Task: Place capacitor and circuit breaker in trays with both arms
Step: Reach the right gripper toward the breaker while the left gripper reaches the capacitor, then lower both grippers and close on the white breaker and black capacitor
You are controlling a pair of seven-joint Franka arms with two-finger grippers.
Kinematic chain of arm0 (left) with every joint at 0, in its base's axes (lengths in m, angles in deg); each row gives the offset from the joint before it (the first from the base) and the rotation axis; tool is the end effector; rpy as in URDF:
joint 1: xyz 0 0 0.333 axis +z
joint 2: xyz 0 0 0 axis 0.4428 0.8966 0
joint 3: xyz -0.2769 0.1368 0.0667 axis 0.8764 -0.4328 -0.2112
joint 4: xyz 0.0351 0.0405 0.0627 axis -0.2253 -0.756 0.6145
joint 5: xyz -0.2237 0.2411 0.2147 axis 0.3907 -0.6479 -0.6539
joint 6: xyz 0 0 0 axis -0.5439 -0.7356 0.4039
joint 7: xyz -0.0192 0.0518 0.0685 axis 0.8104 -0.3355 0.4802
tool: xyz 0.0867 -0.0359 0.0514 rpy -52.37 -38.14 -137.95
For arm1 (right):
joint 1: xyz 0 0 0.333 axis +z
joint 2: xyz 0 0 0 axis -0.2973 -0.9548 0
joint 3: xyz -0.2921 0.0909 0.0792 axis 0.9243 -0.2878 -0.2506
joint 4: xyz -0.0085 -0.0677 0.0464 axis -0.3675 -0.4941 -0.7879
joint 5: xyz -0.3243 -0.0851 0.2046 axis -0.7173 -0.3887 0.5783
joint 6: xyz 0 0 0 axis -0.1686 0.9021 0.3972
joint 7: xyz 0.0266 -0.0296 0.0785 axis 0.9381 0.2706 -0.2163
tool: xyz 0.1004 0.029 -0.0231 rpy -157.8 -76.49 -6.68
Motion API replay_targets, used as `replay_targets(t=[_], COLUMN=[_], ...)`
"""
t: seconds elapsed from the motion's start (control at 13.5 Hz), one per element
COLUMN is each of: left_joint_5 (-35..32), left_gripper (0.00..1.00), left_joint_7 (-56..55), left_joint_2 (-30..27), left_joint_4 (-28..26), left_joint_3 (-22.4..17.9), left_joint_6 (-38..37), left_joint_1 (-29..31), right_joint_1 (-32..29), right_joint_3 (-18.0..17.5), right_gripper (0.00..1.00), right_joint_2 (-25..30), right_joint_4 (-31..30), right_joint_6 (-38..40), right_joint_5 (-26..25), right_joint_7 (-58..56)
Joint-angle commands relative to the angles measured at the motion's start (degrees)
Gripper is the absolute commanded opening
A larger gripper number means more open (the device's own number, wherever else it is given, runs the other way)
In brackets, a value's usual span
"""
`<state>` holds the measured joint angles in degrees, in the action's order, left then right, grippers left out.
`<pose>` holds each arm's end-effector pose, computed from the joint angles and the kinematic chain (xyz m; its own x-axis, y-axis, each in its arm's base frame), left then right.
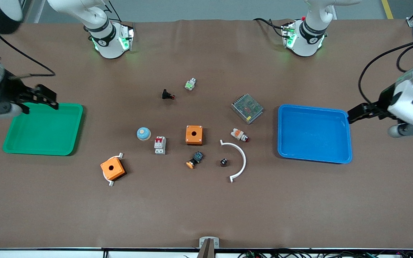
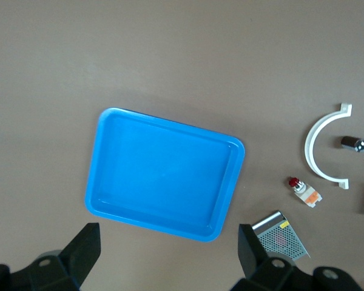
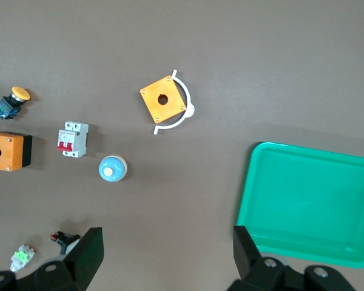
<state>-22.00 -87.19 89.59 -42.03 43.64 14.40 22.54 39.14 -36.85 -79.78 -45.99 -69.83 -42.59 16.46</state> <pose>0.6113 -0.0856 0.5688 0.9931 0.1074 -0.0473 0.1078 -0.9942 0.0059 0.5797 0.0543 0.5763 0.9939 0.1099 -0.0111 0.1094 -0.9934 -0.0341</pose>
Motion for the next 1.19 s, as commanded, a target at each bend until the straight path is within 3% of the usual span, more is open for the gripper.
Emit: replay_targets(t=[0.0,0.37,0.52,1.11], left_joint_5=[0.7,5.1,8.2,7.4], left_gripper=[1.00,1.00,1.00,1.00], left_joint_7=[-0.8,-5.3,-7.5,-21.7], left_joint_2=[3.5,8.2,10.9,21.3], left_joint_4=[1.4,1.4,1.6,2.1], left_joint_3=[0.8,1.9,1.9,1.2], left_joint_6=[-0.2,6.7,10.1,28.3], left_joint_1=[-2.4,-5.5,-7.1,-18.4], right_joint_1=[5.9,14.1,15.1,18.6], right_joint_3=[0.4,0.4,0.4,0.3], right_gripper=[0.95,0.95,0.95,0.92], right_joint_2=[-4.1,-14.1,-16.7,-27.1], right_joint_4=[0.2,0.2,0.2,0.2], right_joint_6=[-3.3,-12.8,-14.8,-23.4], right_joint_5=[0.5,0.6,1.1,6.9], right_joint_7=[8.2,19.8,21.0,21.1])
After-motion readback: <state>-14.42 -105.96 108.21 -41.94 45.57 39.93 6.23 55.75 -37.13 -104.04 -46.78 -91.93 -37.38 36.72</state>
